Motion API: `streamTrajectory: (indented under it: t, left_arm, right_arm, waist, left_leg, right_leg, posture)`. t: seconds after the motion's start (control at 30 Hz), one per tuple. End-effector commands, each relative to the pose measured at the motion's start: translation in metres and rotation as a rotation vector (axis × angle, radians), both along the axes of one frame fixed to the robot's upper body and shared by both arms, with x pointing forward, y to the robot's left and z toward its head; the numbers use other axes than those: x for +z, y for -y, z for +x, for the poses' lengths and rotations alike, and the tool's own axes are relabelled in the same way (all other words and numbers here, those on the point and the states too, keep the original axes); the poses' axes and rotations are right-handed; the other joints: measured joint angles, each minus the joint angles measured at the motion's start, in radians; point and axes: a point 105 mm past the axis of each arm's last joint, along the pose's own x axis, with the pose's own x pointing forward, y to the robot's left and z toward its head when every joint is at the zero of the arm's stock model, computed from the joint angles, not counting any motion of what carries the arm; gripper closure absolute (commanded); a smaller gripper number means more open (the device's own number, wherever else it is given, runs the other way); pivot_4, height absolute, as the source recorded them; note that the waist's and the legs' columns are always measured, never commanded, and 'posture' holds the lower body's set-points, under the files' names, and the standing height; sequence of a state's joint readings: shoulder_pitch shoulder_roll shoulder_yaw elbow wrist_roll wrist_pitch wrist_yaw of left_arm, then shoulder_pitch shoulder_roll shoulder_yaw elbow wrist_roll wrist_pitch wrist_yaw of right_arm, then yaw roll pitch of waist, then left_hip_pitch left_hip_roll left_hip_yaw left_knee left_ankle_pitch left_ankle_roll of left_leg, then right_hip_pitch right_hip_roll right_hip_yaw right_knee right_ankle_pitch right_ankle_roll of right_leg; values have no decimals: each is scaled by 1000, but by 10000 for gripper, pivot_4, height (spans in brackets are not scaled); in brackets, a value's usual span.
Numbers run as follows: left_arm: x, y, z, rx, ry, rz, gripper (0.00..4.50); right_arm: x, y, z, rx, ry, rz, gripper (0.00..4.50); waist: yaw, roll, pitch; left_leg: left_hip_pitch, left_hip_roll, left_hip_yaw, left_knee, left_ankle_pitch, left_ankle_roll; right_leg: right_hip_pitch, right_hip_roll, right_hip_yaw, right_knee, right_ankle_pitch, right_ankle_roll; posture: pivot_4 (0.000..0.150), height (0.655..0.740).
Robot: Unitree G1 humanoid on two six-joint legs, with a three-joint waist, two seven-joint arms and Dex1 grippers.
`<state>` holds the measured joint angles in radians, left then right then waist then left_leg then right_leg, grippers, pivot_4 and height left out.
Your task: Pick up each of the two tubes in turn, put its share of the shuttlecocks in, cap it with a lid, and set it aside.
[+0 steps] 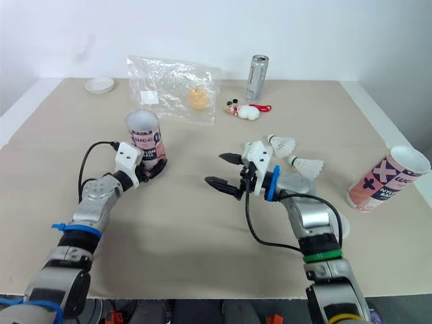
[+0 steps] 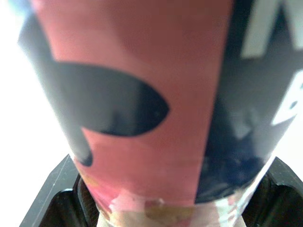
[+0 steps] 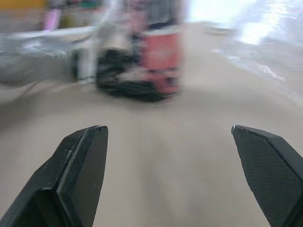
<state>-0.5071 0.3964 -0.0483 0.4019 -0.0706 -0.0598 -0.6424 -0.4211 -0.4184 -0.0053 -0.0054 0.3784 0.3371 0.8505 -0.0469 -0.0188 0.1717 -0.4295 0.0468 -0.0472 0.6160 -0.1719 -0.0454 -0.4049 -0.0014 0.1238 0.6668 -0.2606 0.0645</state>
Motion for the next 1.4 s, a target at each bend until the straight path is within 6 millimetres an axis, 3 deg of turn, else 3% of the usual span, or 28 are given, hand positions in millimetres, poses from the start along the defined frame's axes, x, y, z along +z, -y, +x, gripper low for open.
streamTrajectory:
  t: [0.03, 0.27, 0.47, 0.67, 1.1, 1.4]
  left_arm:
    - [15, 22, -21, -181, 27, 128, 13994]
    - [9, 40, -57, -484, -116, 434, 13994]
    - [16, 54, -65, -621, -209, 525, 13994]
    - [19, 54, -72, -696, -304, 594, 13994]
    - [15, 59, -71, -699, -317, 603, 13994]
    - [14, 64, -72, -702, -308, 594, 13994]
  right_arm:
    - [27, 15, -4, -166, 35, 67, 0]
    - [34, 46, -16, -467, -5, 64, 0]
    - [20, 57, -1, -568, -76, 70, 0]
    - [9, 57, 24, -584, -123, 75, 0]
    - [2, 45, 41, -543, -136, 88, 0]
    - [-4, 42, 63, -548, -148, 89, 0]
  waist:
    - [1, 0, 0]
    - [-1, 0, 0]
    - [-2, 0, 0]
    - [-3, 0, 0]
    - [-3, 1, 0]
    - [-2, 1, 0]
  left_leg:
    - [-1, 0, 0, 0, 0, 0]
    - [0, 0, 0, 0, 0, 0]
    - [0, 0, 1, 1, 0, 1]
    - [-1, 0, 1, 1, 0, 2]
    - [-1, 0, 1, 1, -3, 7]
    - [-1, 0, 1, 2, -3, 7]
  right_leg:
    - [-1, 0, 0, 0, 0, 0]
    - [-2, 0, 0, 0, -2, 3]
    - [-1, 0, 0, 0, -2, 2]
    - [-2, 0, 0, 0, -2, 3]
    - [-2, 0, 0, 0, -5, 2]
    - [-1, 0, 0, 0, -4, 3]
  posture:
    - [1500, 7400]
    - [1500, 7400]
    - [1500, 7400]
    - [1500, 7400]
    - [1500, 7400]
    - [1500, 7400]
